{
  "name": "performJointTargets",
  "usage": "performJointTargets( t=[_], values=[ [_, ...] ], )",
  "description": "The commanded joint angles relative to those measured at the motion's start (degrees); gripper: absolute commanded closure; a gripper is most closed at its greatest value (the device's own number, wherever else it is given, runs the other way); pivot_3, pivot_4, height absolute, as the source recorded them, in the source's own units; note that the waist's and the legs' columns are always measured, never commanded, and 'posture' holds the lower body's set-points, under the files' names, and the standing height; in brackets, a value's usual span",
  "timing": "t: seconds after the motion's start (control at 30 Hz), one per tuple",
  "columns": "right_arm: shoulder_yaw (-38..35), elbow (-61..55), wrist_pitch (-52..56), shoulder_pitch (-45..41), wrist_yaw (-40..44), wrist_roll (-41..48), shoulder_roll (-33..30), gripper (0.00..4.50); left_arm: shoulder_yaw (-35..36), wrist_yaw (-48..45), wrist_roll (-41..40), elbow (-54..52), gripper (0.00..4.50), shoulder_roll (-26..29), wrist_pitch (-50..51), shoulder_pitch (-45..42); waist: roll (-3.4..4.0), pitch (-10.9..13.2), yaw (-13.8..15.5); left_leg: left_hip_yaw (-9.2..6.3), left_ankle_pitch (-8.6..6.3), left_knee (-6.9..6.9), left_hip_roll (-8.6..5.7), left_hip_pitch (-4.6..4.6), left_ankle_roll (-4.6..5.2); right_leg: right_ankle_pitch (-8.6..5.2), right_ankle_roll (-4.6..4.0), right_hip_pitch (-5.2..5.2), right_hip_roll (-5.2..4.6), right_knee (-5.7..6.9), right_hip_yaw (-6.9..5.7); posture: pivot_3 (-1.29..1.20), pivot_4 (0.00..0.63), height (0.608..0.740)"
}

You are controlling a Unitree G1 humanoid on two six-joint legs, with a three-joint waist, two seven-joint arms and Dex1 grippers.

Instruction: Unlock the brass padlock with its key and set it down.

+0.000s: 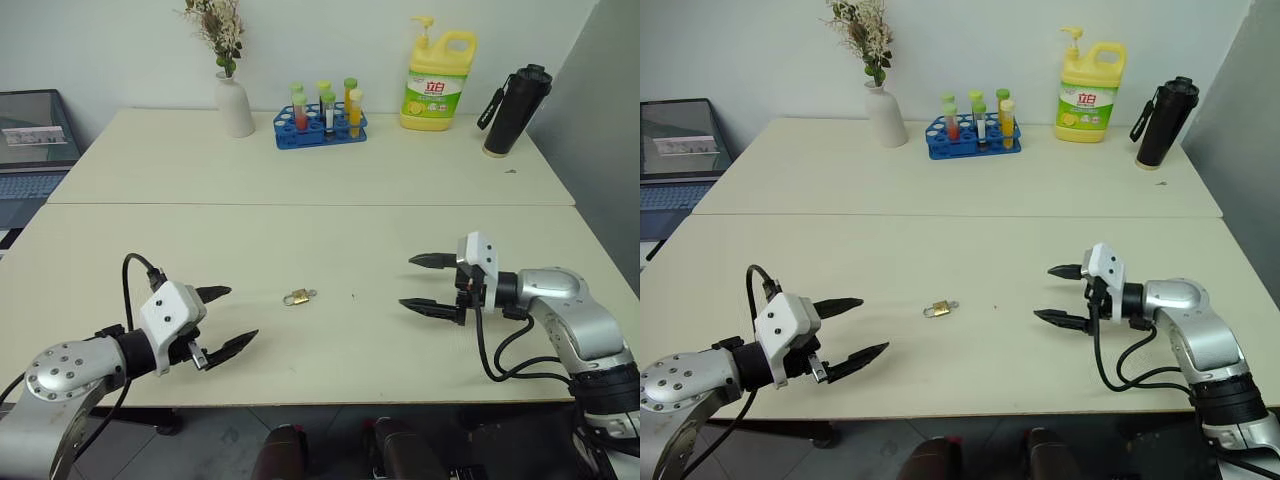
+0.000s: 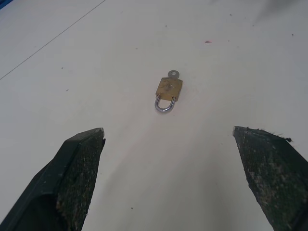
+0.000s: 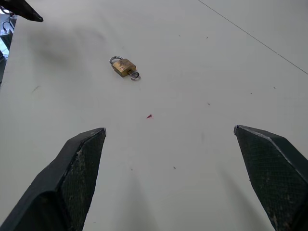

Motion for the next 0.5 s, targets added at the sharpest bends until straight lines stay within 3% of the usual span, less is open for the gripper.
performJointTargets(
  t=[0.03,0.37,0.5],
  values=[
    [-0.5,0.0,-2.2,0.5,1.5,0.2,-0.3,0.0,1.6,0.0,-1.4,-2.2,0.01,-0.1,-0.2,-0.6,0.0,0.0,0.0,0.01,0.0,0.0,0.0,0.0,0.0,0.0,0.0,0.0,0.0,0.0,0.01,0.0,0.15,0.74],
    [-0.3,-0.3,-2.9,1.1,1.3,-0.3,-0.2,0.0,-0.1,1.2,0.2,-2.1,0.01,0.7,0.7,-0.3,0.0,0.0,0.0,0.0,0.0,0.0,0.0,0.0,0.0,0.0,0.0,0.0,0.0,0.0,0.01,0.0,0.15,0.74],
    [0.0,-1.6,-1.2,0.7,0.6,-0.5,0.1,0.0,1.6,0.3,-3.2,-1.0,0.01,-0.5,0.9,-2.0,0.0,0.0,0.0,0.0,0.0,0.0,0.0,0.0,0.0,0.0,0.0,0.0,0.0,0.0,0.01,0.0,0.15,0.74]
  ],
)
